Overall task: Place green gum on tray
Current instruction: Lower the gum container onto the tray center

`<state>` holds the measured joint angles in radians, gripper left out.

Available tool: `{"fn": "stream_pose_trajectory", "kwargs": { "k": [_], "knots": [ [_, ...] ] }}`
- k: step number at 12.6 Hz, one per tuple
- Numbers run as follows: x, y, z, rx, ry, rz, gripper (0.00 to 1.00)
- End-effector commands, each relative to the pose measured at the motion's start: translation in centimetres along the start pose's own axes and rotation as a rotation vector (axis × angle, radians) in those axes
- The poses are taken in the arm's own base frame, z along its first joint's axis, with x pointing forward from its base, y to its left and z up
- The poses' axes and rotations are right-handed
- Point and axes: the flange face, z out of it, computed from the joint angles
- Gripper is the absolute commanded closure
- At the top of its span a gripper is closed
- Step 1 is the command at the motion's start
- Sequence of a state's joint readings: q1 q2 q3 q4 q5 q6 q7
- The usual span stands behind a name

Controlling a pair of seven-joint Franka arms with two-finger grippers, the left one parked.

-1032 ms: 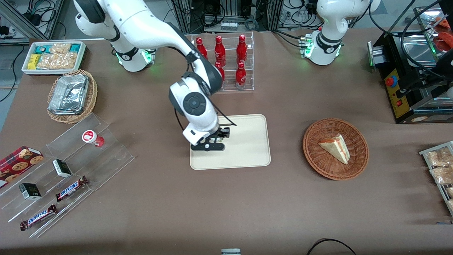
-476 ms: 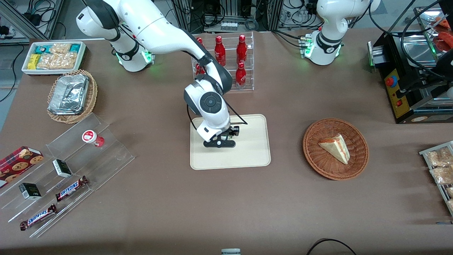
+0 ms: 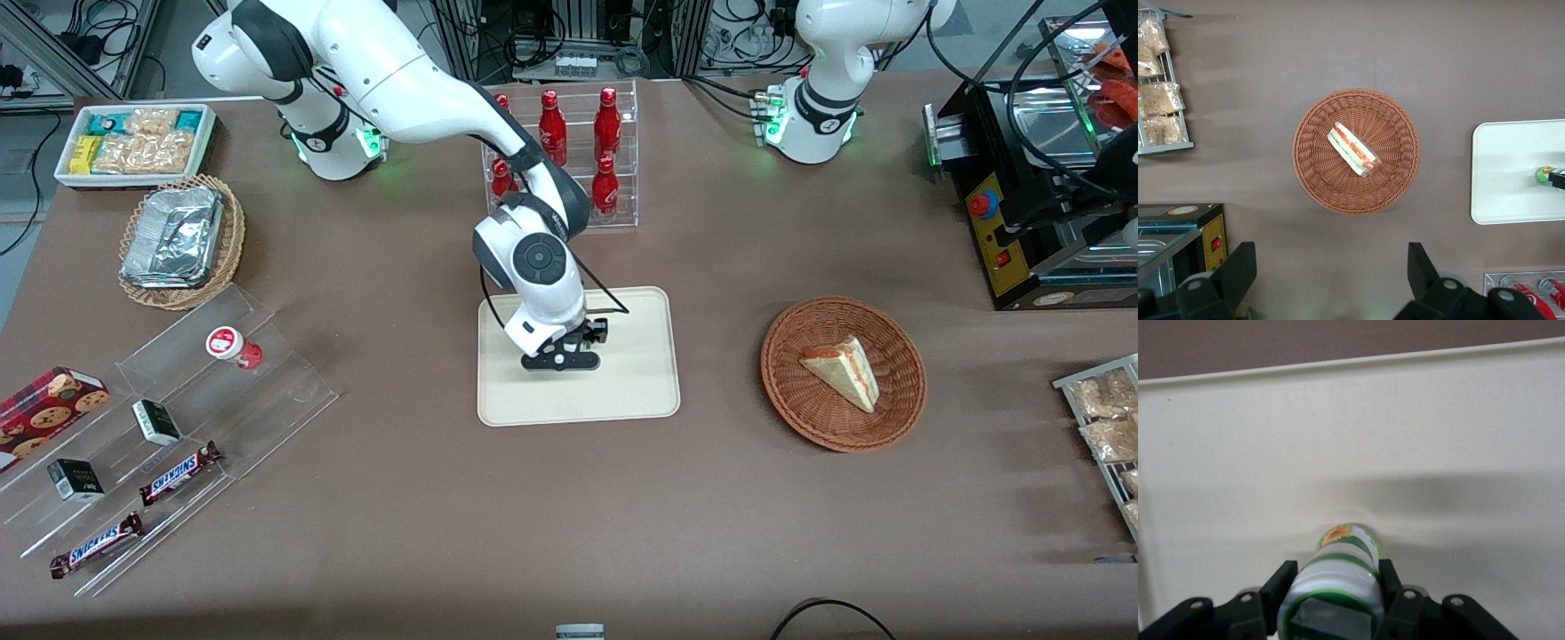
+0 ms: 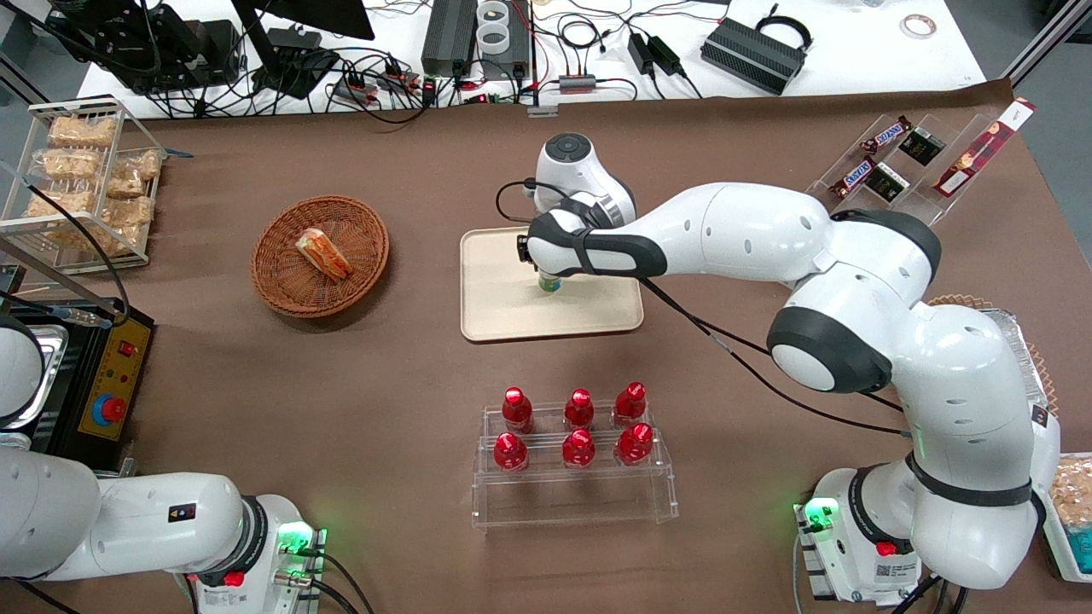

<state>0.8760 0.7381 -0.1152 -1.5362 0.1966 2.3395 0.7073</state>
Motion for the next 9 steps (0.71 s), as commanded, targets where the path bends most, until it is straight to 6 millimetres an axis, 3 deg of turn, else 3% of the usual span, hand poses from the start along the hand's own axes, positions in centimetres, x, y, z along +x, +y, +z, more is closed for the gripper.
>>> {"fn": "stream_pose_trajectory", "kwargs": {
  "k": [1, 2, 9],
  "knots": [
    [0.36, -0.83, 0.57, 0.014, 0.036, -0.005, 0.45],
    [0.34, -0.75, 0.82, 0.010, 0.038, -0.016, 0.00],
    [0.40, -0.19, 1.04, -0.049, 0.084, -0.113, 0.00]
  ]
}}
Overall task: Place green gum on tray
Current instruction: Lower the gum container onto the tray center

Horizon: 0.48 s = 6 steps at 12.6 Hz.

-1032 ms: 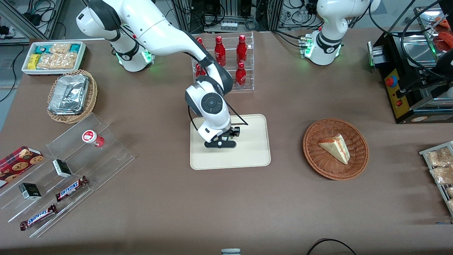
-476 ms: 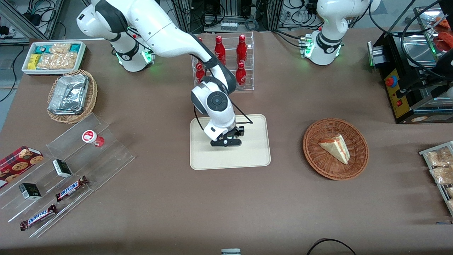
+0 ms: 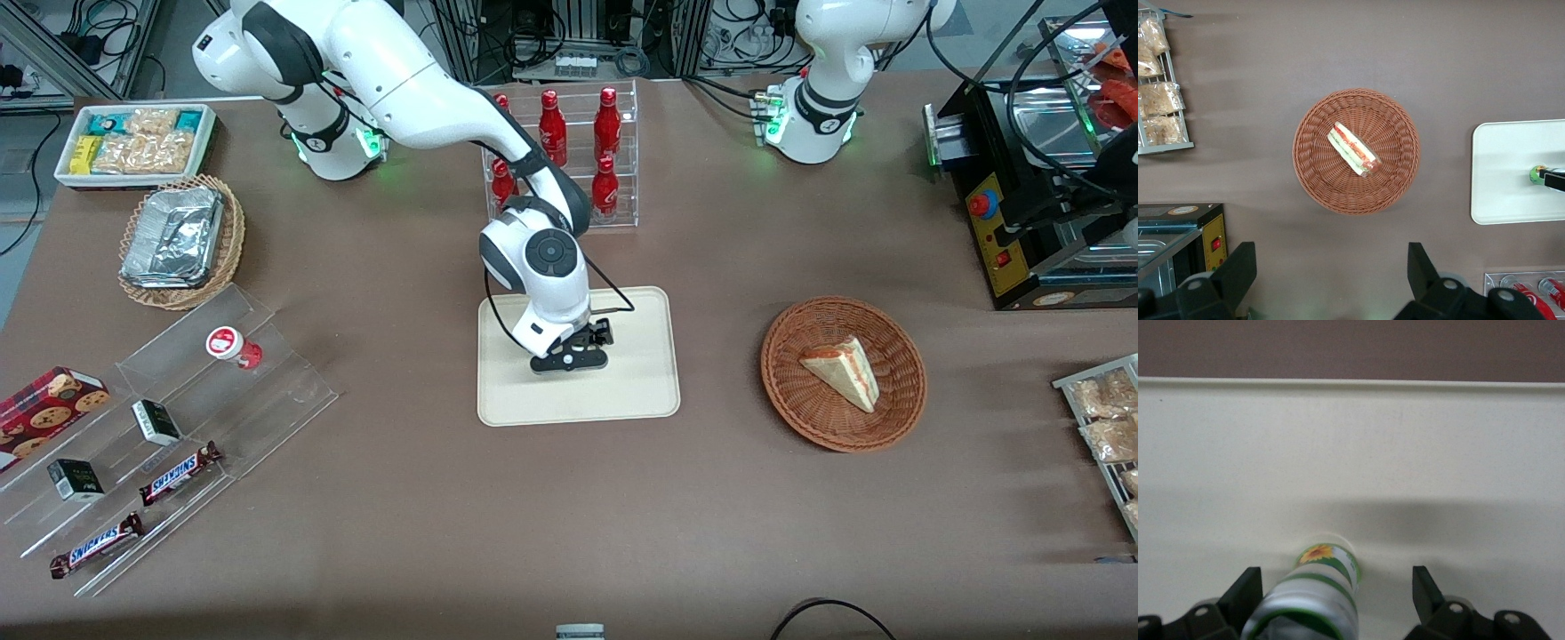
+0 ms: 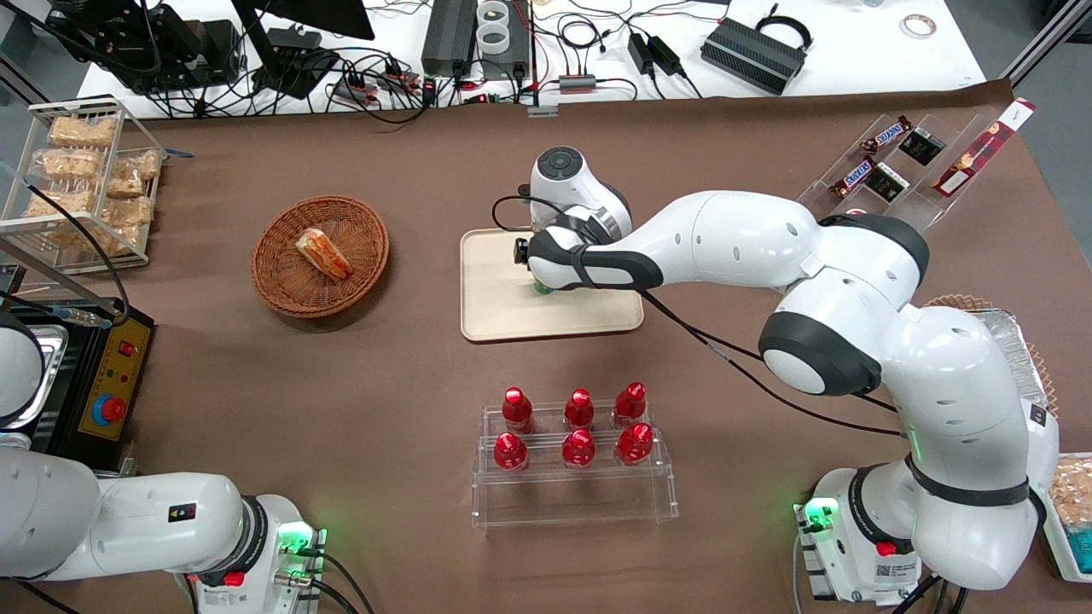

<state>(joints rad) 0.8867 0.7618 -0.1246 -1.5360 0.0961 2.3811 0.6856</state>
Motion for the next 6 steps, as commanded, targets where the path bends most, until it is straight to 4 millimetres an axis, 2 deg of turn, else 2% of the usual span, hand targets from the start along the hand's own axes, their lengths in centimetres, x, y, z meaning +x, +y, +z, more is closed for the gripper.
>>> {"fn": "stream_pose_trajectory", "kwargs": {
  "k": [1, 6],
  "knots": [
    [0.34, -0.17, -0.28, 0.000, 0.018, -0.015, 0.00],
    [0.55, -0.35, -1.08, 0.017, 0.017, 0.004, 0.00]
  ]
}}
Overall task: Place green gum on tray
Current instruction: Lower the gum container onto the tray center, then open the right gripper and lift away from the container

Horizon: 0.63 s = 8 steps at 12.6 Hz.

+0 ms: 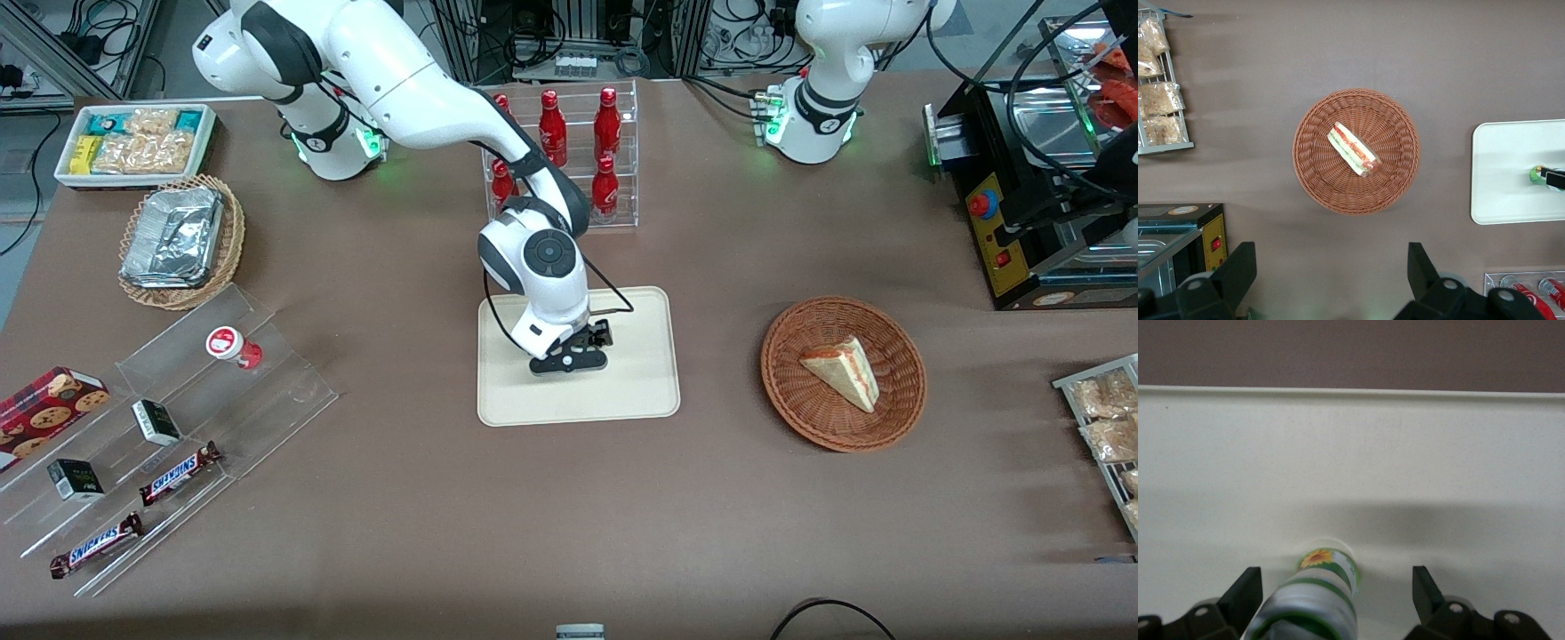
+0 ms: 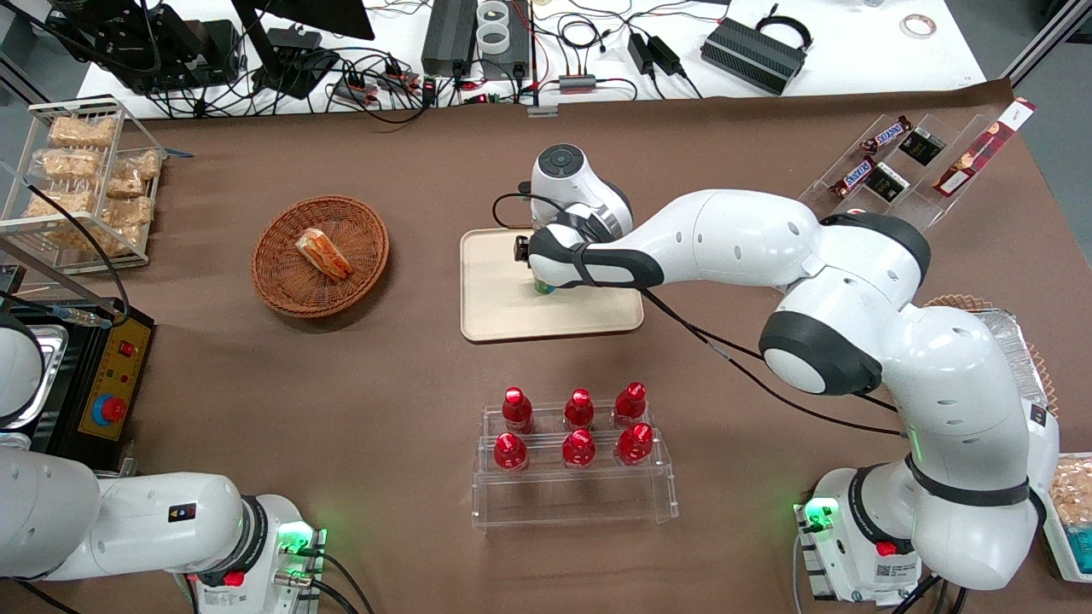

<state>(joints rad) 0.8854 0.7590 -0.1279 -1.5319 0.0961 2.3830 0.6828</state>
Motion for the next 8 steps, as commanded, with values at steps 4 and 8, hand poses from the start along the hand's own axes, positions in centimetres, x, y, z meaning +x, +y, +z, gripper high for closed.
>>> {"fn": "stream_pose_trajectory", "kwargs": {
  "k": [4, 8],
  "knots": [
    [0.8, -0.4, -3.3, 0.037, 0.002, 0.027, 0.00],
    [3.5, 3.2, -10.0, 0.033, -0.029, -0.009, 0.00]
  ]
}}
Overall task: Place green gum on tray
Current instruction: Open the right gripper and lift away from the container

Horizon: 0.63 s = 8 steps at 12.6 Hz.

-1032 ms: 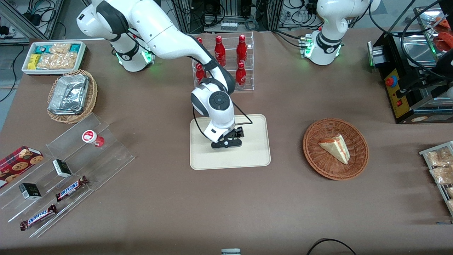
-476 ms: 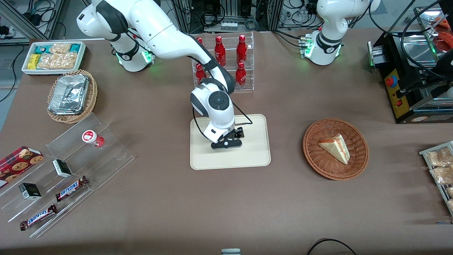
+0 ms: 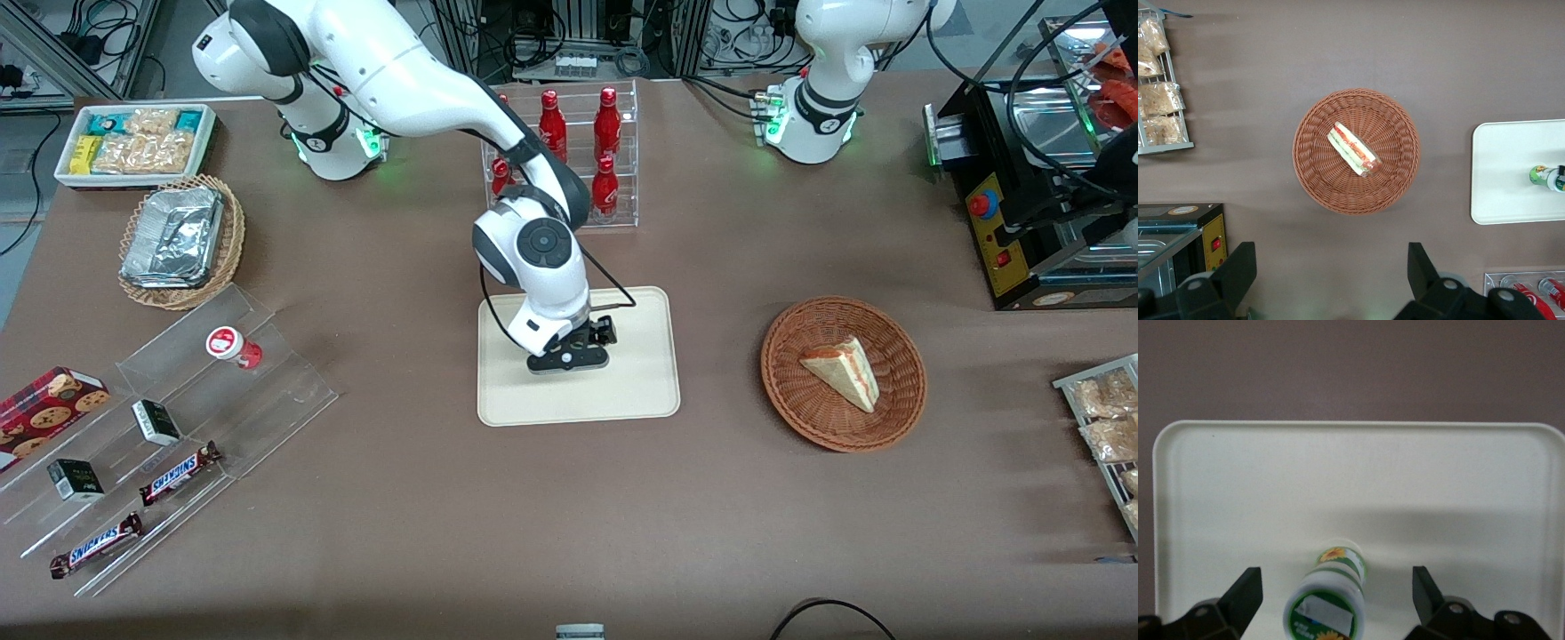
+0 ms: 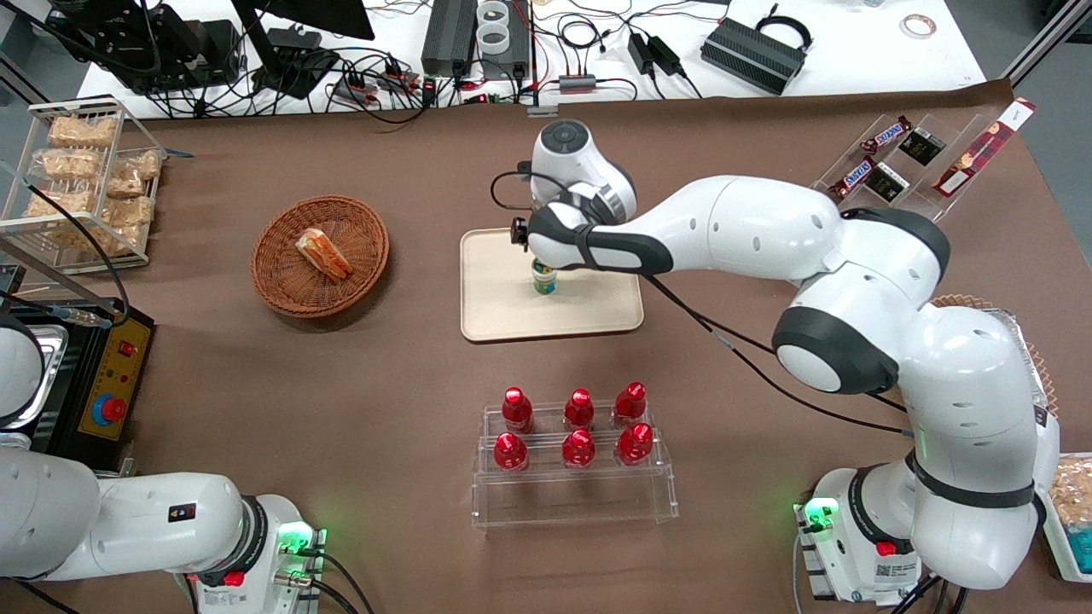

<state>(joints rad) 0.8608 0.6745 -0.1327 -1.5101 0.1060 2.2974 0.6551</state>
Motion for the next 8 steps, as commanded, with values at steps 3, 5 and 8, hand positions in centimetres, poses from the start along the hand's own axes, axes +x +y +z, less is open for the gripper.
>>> {"fn": "stream_pose_trajectory", "kwargs": {
  "k": [3, 5, 8],
  "knots": [
    [3.6, 6.8, -8.3, -0.010, -0.082, -0.071, 0.00],
    [5.3, 11.4, -9.7, -0.028, -0.142, -0.161, 0.00],
    [6.9, 17.7, -11.7, -0.021, -0.162, -0.176, 0.00]
  ]
}}
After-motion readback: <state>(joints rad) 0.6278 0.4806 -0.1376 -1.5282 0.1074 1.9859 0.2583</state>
